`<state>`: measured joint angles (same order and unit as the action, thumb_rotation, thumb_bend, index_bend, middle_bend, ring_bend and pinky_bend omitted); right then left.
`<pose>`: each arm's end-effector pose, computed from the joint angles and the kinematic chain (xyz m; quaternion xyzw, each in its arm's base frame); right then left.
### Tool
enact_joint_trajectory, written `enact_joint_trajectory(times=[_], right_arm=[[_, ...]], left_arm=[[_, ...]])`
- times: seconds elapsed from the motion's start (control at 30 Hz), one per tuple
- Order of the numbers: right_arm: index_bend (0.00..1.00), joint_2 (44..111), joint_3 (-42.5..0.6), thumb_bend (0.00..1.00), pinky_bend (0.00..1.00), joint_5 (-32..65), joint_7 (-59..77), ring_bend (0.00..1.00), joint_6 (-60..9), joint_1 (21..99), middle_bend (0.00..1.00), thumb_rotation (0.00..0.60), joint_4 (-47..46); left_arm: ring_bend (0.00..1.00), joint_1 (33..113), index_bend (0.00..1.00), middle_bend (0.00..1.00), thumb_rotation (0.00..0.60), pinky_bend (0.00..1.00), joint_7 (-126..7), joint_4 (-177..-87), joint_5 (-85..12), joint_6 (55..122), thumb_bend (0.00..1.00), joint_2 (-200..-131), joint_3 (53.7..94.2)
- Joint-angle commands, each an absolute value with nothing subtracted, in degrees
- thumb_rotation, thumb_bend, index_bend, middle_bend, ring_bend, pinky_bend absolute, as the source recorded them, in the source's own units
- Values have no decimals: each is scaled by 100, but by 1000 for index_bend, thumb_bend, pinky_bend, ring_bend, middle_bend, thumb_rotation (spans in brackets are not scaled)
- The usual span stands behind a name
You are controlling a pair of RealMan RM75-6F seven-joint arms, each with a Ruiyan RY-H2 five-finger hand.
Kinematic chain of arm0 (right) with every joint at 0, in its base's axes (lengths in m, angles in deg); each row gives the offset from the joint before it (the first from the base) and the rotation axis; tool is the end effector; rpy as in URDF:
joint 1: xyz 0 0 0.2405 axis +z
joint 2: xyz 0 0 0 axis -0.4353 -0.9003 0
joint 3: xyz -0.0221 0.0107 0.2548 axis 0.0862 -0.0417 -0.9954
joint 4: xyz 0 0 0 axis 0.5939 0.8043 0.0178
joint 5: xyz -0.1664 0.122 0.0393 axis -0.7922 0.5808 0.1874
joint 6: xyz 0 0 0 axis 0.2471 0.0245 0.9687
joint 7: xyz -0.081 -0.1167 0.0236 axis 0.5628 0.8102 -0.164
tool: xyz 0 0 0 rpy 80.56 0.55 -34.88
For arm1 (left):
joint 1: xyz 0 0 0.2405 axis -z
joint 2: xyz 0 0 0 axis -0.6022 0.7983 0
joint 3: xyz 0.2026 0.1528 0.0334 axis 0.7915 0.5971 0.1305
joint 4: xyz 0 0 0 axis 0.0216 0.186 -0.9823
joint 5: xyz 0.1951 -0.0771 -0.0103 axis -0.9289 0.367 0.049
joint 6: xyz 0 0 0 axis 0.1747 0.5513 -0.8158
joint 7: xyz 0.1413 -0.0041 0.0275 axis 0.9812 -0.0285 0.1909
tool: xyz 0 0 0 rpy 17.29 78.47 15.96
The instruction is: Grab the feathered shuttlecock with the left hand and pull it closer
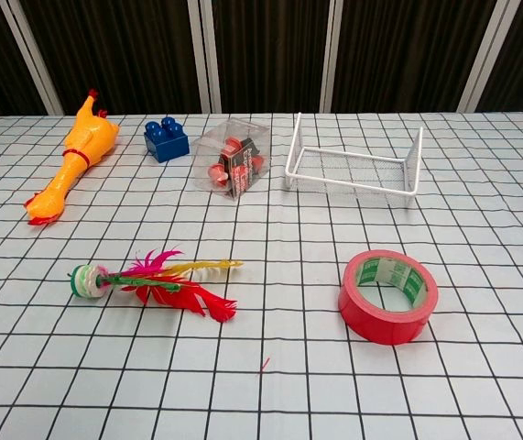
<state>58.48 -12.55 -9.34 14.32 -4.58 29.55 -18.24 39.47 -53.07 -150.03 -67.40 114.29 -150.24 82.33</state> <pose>-0.3106 -0.1712 0.1552 0.6227 -0.3640 0.3644 0.5890 -0.3026 0.1565 0.1402 -0.6247 -0.3414 -0.3842 0.5879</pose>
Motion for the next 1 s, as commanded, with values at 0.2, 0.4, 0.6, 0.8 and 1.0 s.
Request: enact_joint_trajectory(times=[0.2, 0.4, 0.6, 0.8, 1.0], right_arm=[[0, 5839, -1251, 339, 0, -924, 1426, 0, -455, 2947, 0, 600, -1832], [0, 5845, -1254, 339, 0, -933, 1418, 0, -439, 2944, 0, 600, -1842], [0, 5853, -1275, 340, 0, -875, 1411, 0, -469, 2951, 0, 600, -1855], [0, 5842, -1268, 339, 0, -880, 1357, 0, -472, 2949, 0, 600, -1866], [0, 5828, -1284, 339, 0, -844, 1285, 0, -463, 2938, 0, 600, -1887]], left_arm=[[0, 3949, 12, 0, 600, 0, -5300, -15013, -6749, 11418, 114, -15015, 8241], [0, 3969, 37, 0, 600, 0, -5277, -14989, -6839, 11414, 114, -15020, 8270], [0, 4183, 139, 0, 600, 0, -5072, -15030, -7017, 11152, 193, -15053, 8282], [0, 4645, 289, 33, 600, 0, -4370, -15209, -7008, 10503, 300, -15322, 8128], [0, 5053, 329, 55, 600, 0, -3642, -15292, -6778, 9962, 326, -15982, 7896]])
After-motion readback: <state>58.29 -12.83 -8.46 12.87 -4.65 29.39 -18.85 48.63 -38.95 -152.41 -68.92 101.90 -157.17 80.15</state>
